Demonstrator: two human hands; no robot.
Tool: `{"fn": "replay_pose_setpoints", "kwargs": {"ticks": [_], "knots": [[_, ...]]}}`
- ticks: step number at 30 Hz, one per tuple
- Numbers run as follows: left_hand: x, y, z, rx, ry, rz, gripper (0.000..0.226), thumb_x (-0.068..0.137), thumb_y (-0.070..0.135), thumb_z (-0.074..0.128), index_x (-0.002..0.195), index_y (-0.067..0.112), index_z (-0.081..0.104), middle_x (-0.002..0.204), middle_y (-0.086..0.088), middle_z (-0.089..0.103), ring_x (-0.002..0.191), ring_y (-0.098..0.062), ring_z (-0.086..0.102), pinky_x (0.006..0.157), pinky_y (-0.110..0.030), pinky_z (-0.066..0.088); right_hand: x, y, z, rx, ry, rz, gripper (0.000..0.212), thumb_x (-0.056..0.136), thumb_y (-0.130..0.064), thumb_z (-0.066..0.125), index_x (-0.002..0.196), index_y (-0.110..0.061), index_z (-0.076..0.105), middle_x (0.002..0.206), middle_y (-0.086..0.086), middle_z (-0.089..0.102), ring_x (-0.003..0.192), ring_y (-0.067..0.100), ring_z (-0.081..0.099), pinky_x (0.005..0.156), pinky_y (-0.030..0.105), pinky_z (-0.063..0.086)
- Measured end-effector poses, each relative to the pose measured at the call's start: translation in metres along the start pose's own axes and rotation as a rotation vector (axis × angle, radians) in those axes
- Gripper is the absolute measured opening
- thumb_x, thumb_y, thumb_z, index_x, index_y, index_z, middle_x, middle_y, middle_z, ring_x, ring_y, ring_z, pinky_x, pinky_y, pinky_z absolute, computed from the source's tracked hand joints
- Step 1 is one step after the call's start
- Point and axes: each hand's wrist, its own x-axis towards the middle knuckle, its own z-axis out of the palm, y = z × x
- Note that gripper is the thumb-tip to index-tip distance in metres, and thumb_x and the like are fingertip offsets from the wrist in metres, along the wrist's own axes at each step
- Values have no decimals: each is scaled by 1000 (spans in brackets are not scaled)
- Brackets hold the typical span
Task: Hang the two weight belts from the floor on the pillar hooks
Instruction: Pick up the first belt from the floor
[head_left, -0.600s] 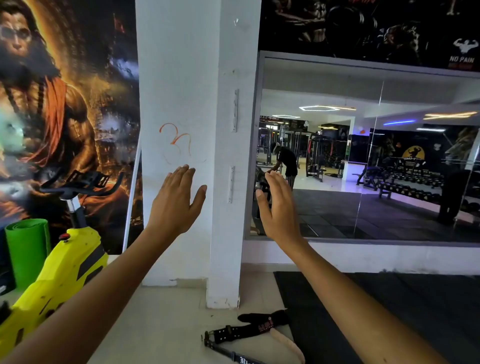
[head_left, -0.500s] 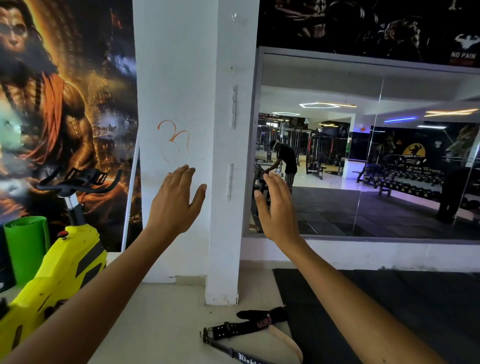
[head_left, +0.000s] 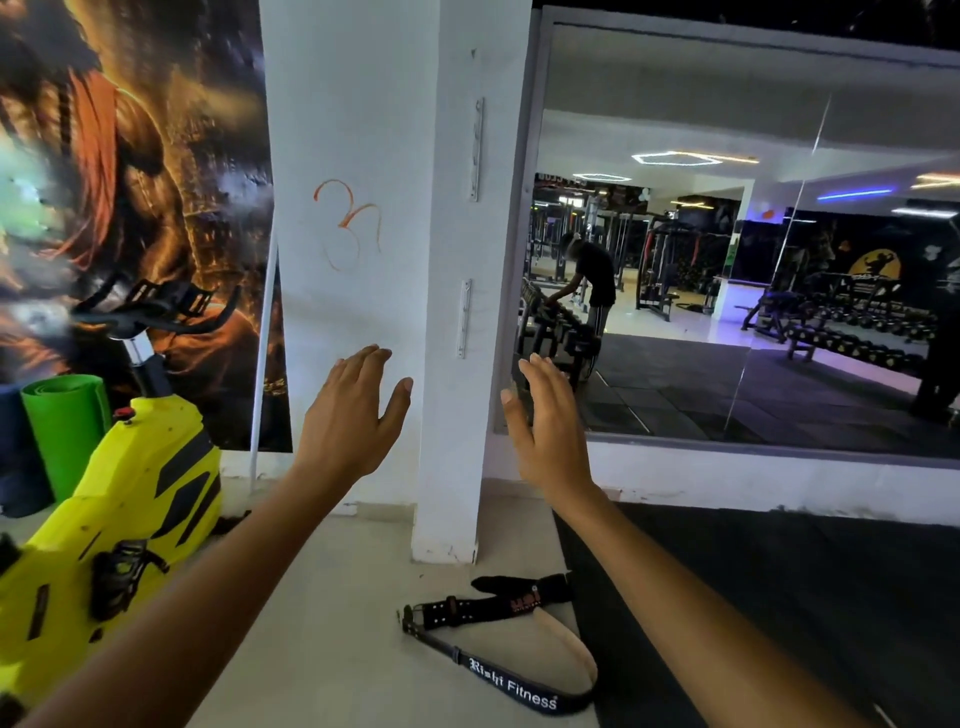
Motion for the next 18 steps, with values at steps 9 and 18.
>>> {"fn": "replay_pose_setpoints", "kwargs": {"ticks": [9, 18], "knots": [[43, -72, 127, -80, -159, -134, 54, 97, 50, 36, 138, 15, 43, 143, -9, 51, 127, -30, 50, 99, -47, 45, 23, 88, 118, 67, -140, 129, 42, 99, -30, 48, 134, -7, 49, 141, 13, 51, 131, 25, 47, 106, 35, 42], [58, -164, 276, -222, -471, -324, 44, 97, 38, 43, 128, 8, 53, 126, -14, 63, 112, -31, 59, 90, -39, 47, 13, 182, 267, 79, -317, 430, 35, 99, -27, 51, 128, -8, 53, 130, 9, 57, 123, 21, 51, 103, 32, 42]]}}
